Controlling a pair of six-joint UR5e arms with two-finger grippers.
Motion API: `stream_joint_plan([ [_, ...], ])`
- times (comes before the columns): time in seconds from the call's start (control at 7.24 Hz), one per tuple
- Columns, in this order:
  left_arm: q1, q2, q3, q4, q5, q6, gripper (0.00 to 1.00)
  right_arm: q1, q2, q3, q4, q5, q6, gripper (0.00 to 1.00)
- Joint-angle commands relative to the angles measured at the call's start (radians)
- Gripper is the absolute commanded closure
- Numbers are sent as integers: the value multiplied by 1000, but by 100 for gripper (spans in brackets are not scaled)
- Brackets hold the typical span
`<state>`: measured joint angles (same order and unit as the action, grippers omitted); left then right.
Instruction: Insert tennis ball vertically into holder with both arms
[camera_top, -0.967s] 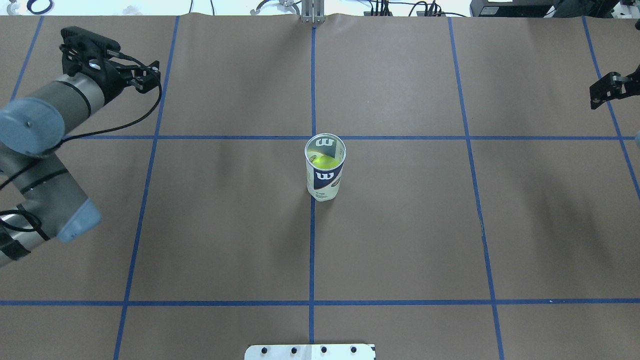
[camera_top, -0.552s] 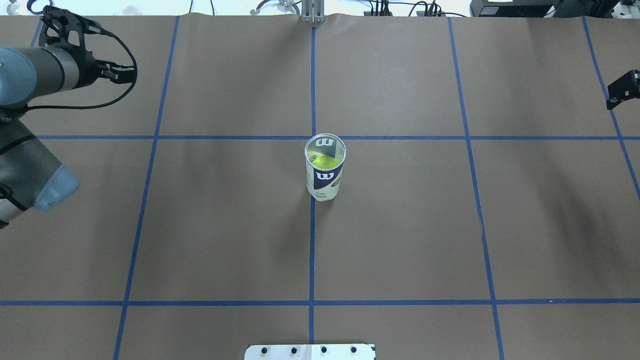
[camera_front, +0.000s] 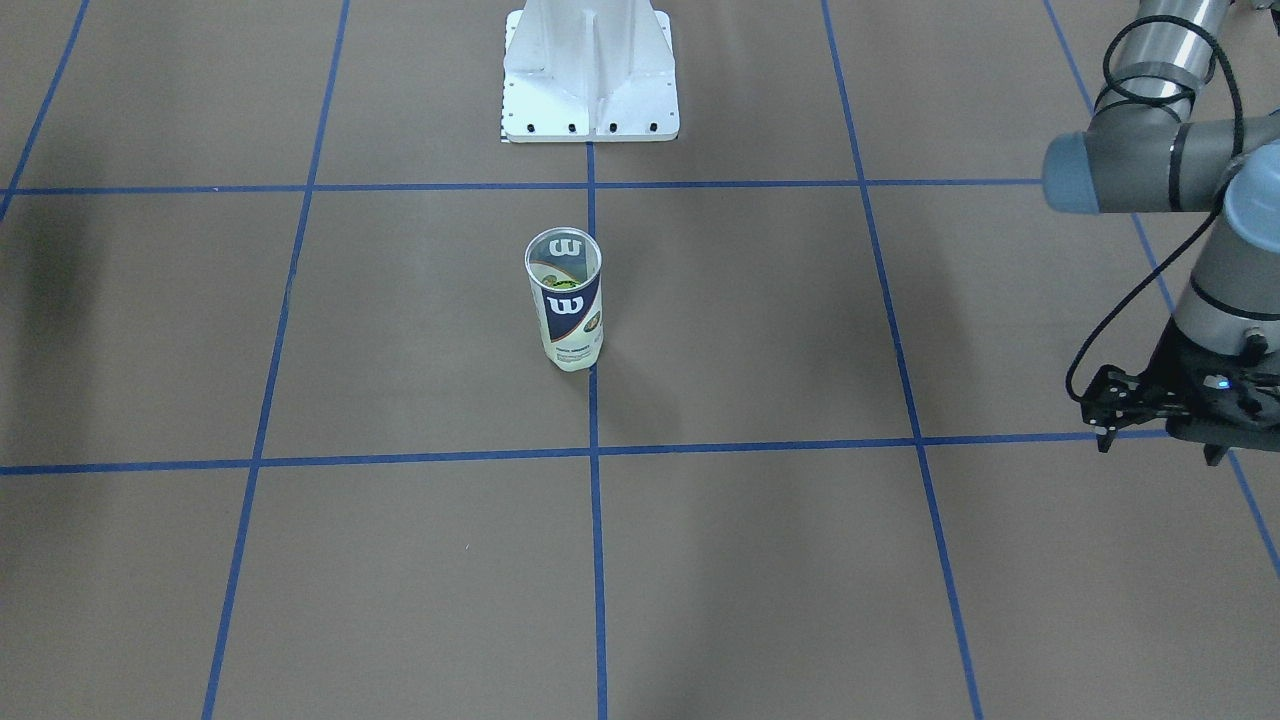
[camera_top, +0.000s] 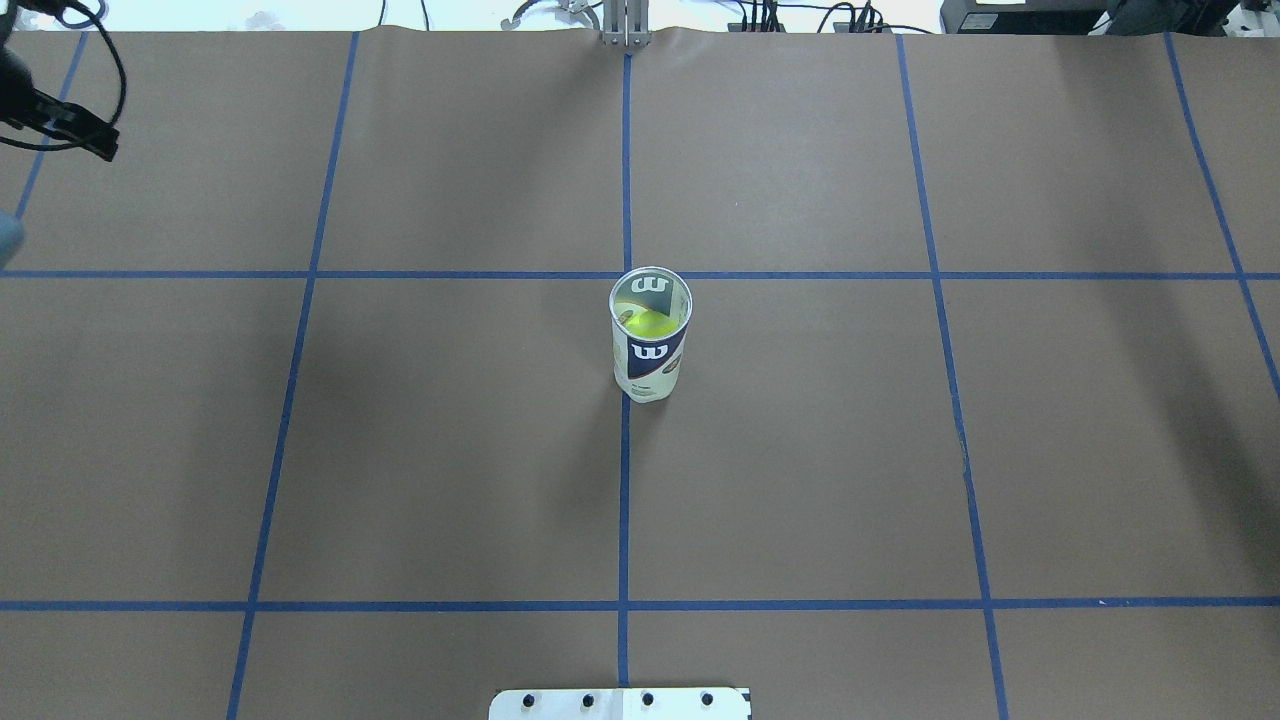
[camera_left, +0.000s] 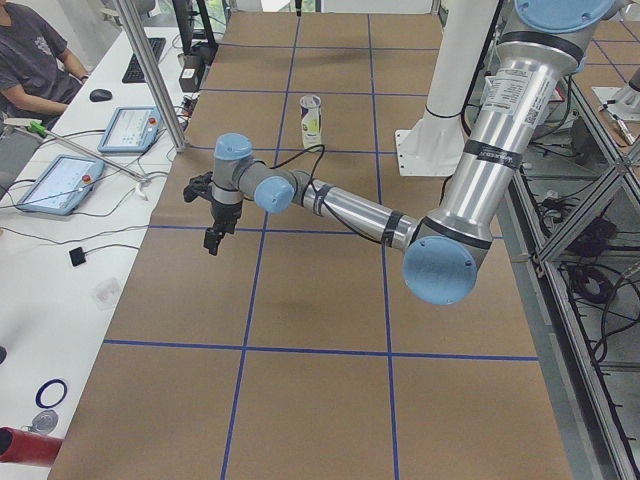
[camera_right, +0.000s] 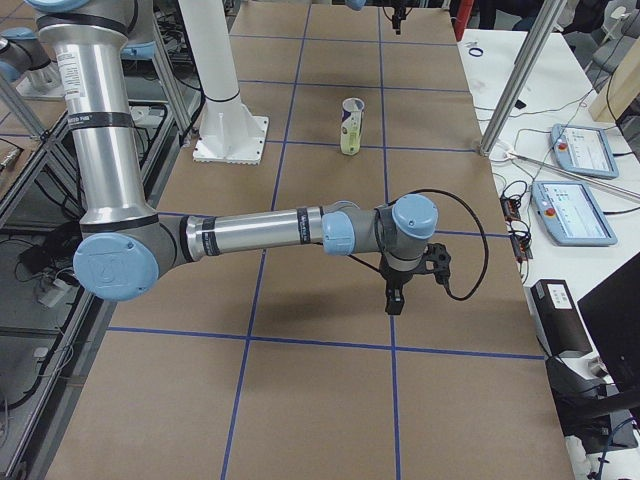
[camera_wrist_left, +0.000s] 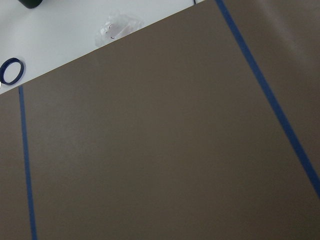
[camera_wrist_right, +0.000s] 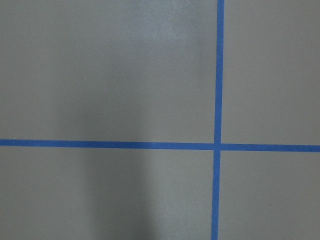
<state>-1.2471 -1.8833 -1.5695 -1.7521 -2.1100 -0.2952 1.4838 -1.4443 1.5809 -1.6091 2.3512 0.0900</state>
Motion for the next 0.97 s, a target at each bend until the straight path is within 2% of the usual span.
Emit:
stream_joint_plan([
  [0.0,-190,169,-70,39,-357,15,0,19,-7,-22,1,2,-44,1],
  [0.14,-239,306,-146,33,-361,30,0,21,-8,-21,1,2,-42,1],
  [0.28,-245,364,-174,-18,-348,33,0,21,-13,-21,1,0,-42,1],
  [0.55,-241,363,-193,-20,-262,-7,0,21,-27,-22,3,-4,-44,1],
  [0.83,-239,355,-202,-17,-252,-19,0,21,-34,-16,3,-3,-44,1],
])
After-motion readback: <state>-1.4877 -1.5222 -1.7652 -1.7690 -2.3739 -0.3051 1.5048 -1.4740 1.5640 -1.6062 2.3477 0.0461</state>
